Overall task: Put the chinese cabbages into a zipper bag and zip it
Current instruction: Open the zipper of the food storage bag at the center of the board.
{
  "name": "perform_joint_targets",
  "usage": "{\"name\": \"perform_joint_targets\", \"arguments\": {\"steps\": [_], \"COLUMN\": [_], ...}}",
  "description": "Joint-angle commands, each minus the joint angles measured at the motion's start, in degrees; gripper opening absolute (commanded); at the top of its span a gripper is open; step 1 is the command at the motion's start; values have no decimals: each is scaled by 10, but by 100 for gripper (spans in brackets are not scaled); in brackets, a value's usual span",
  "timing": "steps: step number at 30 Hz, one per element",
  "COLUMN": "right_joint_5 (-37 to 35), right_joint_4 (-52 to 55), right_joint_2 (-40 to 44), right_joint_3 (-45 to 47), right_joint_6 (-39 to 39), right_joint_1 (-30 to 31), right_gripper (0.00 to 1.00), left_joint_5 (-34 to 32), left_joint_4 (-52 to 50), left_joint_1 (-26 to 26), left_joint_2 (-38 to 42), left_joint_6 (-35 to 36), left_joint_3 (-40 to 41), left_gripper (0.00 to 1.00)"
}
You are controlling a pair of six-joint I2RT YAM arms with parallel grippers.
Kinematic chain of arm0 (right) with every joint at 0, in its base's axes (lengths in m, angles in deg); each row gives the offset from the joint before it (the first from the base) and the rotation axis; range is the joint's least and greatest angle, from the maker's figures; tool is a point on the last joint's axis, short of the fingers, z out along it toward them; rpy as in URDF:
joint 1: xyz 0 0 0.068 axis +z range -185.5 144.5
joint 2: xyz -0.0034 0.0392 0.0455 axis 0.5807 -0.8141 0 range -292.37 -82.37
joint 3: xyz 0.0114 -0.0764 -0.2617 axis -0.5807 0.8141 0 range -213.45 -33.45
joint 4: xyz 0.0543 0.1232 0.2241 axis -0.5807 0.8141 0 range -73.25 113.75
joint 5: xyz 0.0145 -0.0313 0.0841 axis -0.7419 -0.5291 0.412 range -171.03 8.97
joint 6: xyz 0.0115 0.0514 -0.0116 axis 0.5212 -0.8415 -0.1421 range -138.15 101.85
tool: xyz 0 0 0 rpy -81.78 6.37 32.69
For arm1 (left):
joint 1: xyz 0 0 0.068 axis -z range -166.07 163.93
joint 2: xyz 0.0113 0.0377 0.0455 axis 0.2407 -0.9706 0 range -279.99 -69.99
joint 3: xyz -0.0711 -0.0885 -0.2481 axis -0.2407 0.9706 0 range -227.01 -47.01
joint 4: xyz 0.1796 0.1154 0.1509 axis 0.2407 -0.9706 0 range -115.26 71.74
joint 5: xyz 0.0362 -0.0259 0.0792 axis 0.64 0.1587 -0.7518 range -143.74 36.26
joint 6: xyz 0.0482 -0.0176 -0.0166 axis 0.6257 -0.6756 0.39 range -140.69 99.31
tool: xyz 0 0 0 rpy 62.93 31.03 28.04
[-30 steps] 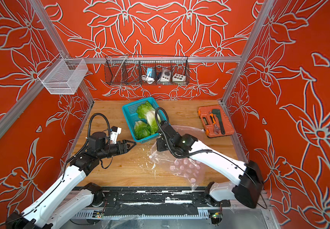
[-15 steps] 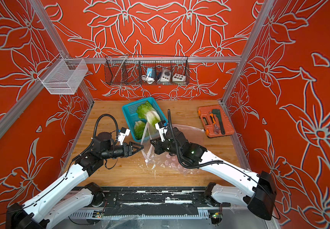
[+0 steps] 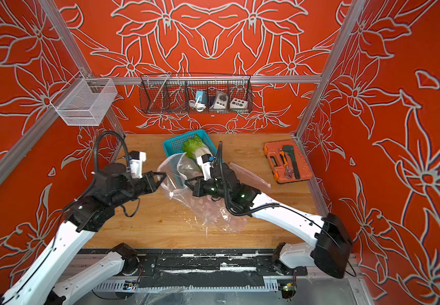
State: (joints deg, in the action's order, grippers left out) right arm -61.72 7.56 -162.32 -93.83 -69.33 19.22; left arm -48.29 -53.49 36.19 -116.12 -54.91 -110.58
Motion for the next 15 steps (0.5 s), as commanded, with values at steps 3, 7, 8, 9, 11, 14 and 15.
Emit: {"name": "perform_joint_targets", "arguments": {"steps": [3,7,8,9,11,14,15], "right_joint_5": [121,145,131,106,36,-27,-53], "right_joint_4": [-155,-71,-1,80,222,386,427], "right_joint_2": [-136,-177,-174,-168,-157,-146,-137], "right_joint_3": [-133,-195,-211,-222,-255,-290,-287], "right_joint_6": [-147,-113,-70,-21,68,162,186], "right_joint_1": [11,-4,-11,-18,-30,-66,-82], "right_gripper": [0,1,2,4,15,38,46], "left_joint_5": [-215,-224,-207,-192,-160,-117,-94], "left_joint_4": [-141,-150,-141,-133,-100,-34,-4], "left_joint_1": [-14,-14,-14,-14,-14,-14,-14], "left_joint_2": [18,-11,-23,-37,-60,-93,-99], "left_joint_6": [50,80,92,102,124,136,135], "left_joint_3": [-103,-149,-143,-138,-109,-52,-27], "left_gripper": [0,0,0,0,0,0,0]}}
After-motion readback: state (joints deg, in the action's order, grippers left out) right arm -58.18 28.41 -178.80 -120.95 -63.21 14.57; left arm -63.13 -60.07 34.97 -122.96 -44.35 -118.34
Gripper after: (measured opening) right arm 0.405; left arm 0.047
